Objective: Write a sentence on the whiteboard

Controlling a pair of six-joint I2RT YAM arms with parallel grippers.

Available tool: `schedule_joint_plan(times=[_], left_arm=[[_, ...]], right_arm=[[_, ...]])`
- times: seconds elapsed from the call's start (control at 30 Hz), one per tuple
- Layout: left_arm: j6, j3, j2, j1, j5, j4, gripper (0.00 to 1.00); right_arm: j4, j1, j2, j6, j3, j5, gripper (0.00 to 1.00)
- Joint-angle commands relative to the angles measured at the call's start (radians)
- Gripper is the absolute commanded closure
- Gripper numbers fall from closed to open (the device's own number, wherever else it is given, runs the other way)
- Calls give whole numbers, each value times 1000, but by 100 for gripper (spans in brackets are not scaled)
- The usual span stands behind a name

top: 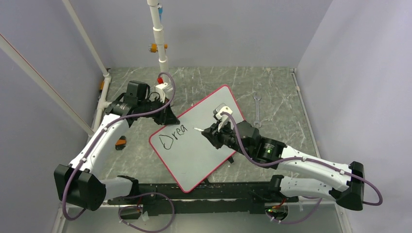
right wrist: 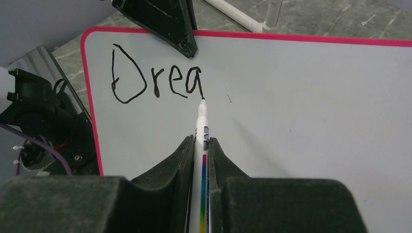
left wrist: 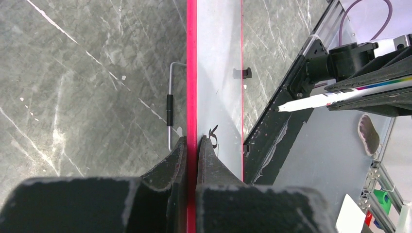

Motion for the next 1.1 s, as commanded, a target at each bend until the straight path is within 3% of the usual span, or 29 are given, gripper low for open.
schedule_joint_plan(times=[0.0,1.07], left_arm=[[101,-5,-40,-3,-111,65,100],[94,-14,-68,-28,-136,73,100]], right_arm=[[66,-2,0,-28,50,-17,100],[148,-61,194,-45,122,-53,100]])
